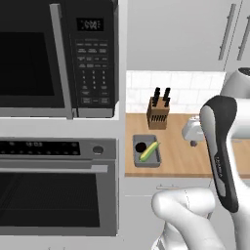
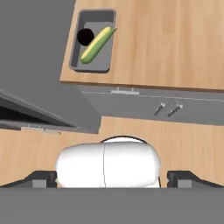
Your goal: Take the meat container that has the fish and place it on the second highest rack of the freezer. Then take the vegetable container that has the avocado and corn and place it on the highest rack of the freezer.
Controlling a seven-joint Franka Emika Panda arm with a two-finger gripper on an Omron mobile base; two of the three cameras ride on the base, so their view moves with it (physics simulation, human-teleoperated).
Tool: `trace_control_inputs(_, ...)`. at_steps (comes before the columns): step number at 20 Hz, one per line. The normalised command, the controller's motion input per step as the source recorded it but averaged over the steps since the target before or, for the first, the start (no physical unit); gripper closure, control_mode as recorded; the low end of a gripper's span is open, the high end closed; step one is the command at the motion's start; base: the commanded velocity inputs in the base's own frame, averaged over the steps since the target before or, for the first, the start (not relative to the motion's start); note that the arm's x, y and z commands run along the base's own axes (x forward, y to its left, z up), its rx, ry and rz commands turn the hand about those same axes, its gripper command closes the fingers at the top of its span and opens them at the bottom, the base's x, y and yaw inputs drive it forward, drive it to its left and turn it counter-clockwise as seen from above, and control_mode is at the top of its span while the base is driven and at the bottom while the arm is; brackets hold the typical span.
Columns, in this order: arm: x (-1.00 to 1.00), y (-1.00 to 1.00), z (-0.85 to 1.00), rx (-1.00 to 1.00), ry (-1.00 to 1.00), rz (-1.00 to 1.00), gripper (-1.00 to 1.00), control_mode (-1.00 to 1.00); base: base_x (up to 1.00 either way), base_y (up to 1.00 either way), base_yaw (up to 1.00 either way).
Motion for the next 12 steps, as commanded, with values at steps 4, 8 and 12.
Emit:
trace_control_inputs(4, 0.27, 0.0, -0.77, 0.14, 0.0, 0.0, -1.0, -1.0, 0.0, 0.0, 0.0)
trace_control_inputs(8, 0.22, 0.0, -0.5, 0.1, 0.0, 0.0, -1.0, -1.0, 0.0, 0.0, 0.0)
trace_control_inputs(12, 0.29, 0.04, -0.4, -0.01, -0.02, 0.0, -1.0, -1.0, 0.0, 0.0, 0.0)
